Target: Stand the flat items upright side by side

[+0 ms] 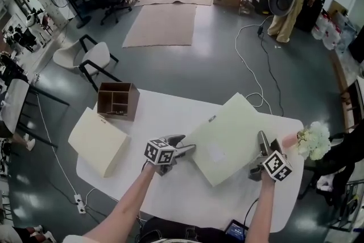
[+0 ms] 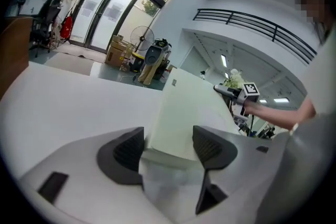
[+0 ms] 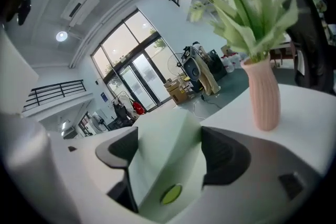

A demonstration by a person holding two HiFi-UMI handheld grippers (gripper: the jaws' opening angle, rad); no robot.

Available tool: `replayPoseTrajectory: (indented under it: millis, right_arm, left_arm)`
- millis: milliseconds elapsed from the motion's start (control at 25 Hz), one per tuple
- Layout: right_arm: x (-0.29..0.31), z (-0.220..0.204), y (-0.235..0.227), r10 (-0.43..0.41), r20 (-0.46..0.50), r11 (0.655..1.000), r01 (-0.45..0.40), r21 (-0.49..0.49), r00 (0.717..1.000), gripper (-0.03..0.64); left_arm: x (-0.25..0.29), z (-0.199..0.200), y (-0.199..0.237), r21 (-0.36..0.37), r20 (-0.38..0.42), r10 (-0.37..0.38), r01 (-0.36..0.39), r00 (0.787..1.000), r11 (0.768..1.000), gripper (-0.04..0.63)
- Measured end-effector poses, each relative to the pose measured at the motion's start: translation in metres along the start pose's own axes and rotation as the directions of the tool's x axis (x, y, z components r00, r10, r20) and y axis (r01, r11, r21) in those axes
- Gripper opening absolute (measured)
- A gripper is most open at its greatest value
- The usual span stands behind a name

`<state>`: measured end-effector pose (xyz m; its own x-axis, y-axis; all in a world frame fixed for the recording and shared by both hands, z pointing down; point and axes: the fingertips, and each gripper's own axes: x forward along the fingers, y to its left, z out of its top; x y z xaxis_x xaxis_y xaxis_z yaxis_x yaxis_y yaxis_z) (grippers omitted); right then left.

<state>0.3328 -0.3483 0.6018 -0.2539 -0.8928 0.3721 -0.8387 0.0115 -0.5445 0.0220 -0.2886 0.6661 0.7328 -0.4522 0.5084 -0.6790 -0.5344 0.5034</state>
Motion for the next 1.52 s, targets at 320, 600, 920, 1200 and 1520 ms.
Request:
replayPoseTrajectory:
  millis: [320, 600, 920, 1200, 1520]
  right_arm:
    - [-0.049, 0.042, 0.095, 0.137, 0.138, 0.978, -0.111, -0.178, 0.981, 0.34]
    - [-0.097, 0.045, 0.178, 0.23, 0.156, 0.908, -0.154, -0.388, 0.961, 0.331]
    - [-0.146, 0.024, 0.226, 0.251, 0.138, 0.842, -0.146, -0.519, 0.958, 0.331]
    - [-0.17, 0.0, 0.245, 0.253, 0.119, 0.82, -0.147, -0.553, 0.96, 0.333]
    - [-0.187, -0.02, 0.257, 0.289, 0.07, 0.793, -0.198, -0.576, 0.955, 0.333]
  left_arm:
    - [-0.02, -0.008, -0.013, 0.221, -0.121, -0.013, 0.04, 0.993, 0.974, 0.276]
    - [-0.035, -0.022, -0.015, 0.271, -0.097, 0.021, 0.006, 0.995, 0.963, 0.279]
    - [-0.04, -0.041, -0.016, 0.289, -0.085, 0.046, -0.02, 0.995, 0.957, 0.29]
    - [-0.062, -0.034, -0.02, 0.269, -0.003, 0.075, -0.071, 0.997, 0.96, 0.29]
    - [-0.092, -0.003, -0.039, 0.33, 0.116, 0.069, -0.104, 0.991, 0.938, 0.288]
